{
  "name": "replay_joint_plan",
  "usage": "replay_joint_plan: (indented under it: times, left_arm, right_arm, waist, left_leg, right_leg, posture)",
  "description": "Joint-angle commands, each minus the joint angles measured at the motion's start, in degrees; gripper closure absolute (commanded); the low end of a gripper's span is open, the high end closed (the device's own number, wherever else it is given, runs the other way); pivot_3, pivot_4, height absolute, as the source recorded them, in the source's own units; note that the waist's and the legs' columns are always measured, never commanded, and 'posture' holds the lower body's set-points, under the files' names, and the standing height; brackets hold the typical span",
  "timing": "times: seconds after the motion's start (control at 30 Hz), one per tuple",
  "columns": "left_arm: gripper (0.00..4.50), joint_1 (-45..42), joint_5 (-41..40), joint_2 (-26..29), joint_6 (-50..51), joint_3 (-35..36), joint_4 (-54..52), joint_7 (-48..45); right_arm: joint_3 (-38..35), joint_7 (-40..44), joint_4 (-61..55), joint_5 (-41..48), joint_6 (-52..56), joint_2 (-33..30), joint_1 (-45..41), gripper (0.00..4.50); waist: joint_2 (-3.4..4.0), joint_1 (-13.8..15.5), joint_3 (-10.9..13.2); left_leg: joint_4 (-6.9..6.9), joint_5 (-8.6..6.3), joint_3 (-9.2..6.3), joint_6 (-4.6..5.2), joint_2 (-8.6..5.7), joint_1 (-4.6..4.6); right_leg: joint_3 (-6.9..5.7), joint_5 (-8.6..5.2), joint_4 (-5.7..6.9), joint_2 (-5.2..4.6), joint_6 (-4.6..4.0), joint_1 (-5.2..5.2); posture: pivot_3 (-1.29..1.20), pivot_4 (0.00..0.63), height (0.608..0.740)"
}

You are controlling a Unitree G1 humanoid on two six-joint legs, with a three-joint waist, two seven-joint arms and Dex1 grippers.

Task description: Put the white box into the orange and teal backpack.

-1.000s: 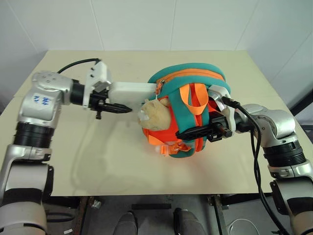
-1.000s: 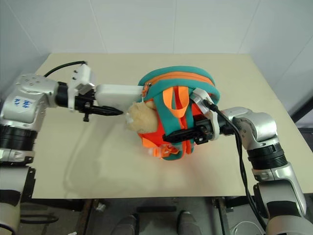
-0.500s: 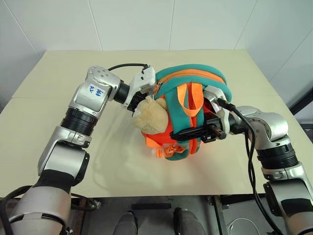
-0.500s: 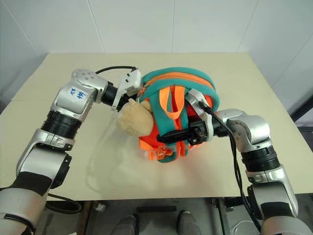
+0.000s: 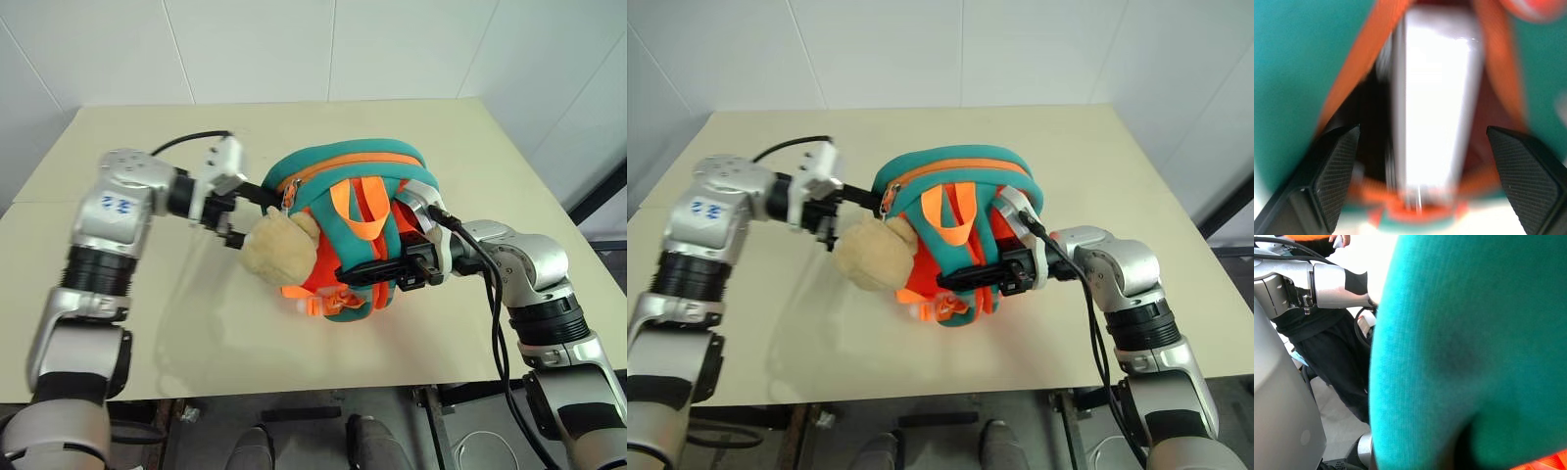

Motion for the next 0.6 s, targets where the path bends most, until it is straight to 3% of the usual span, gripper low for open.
replay_joint_plan:
  times: [0.03, 0.17, 0.4, 0.6]
  left_arm:
    - [0.06, 2.47, -0.27, 3.3, -2.48, 3.19, -0.56, 0.2]
    - [0.06, 3.37, -1.91, 3.34, -2.3, 5.41, -1.35, 1.95]
    - [0.06, 12.11, -14.16, 3.71, 11.31, 10.5, -23.23, 3.85]
    - [0.06, 15.83, -20.02, 1.47, 17.84, 11.31, -33.31, 10.41]
  right_arm:
    - [-1.28, 0.02, -0.4, -0.32, -1.16, -0.57, -0.36, 4.5]
    - [-1.18, -0.1, -0.23, -0.41, -1.29, -0.59, -0.37, 4.5]
    - [-0.71, -0.14, 0.92, -1.58, -1.87, -0.27, 0.09, 4.5]
    - [-0.46, -0.12, 1.59, -1.91, -1.8, 0.39, 0.1, 4.5]
  waist:
    - [0.0, 0.24, 0.0]
    - [-0.01, 1.78, 0.0]
    - [-0.01, 1.38, 0.0]
    - [-0.01, 1.49, 0.0]
  left_leg:
    - [0.0, 0.0, -0.01, 0.0, 0.0, 0.0]
    - [0.21, -0.04, -0.02, -0.01, 0.0, -0.08]
    - [0.31, -0.21, 0.0, -0.06, 0.08, -0.07]
    - [0.39, -0.23, -0.02, -0.07, 0.25, 0.01]
  right_leg:
    - [0.0, -0.01, 0.02, 0.0, -0.01, 0.0]
    - [-0.02, 0.0, 0.03, 0.0, -0.01, 0.03]
    - [0.0, -0.02, 0.02, 0.05, -0.04, 0.08]
    - [0.03, -0.06, 0.16, 0.25, -0.12, 0.08]
  posture:
    - [0.0, 0.15, 0.74]
    - [0.0, 0.15, 0.74]
    - [0.0, 0.15, 0.74]
    - [0.0, 0.15, 0.74]
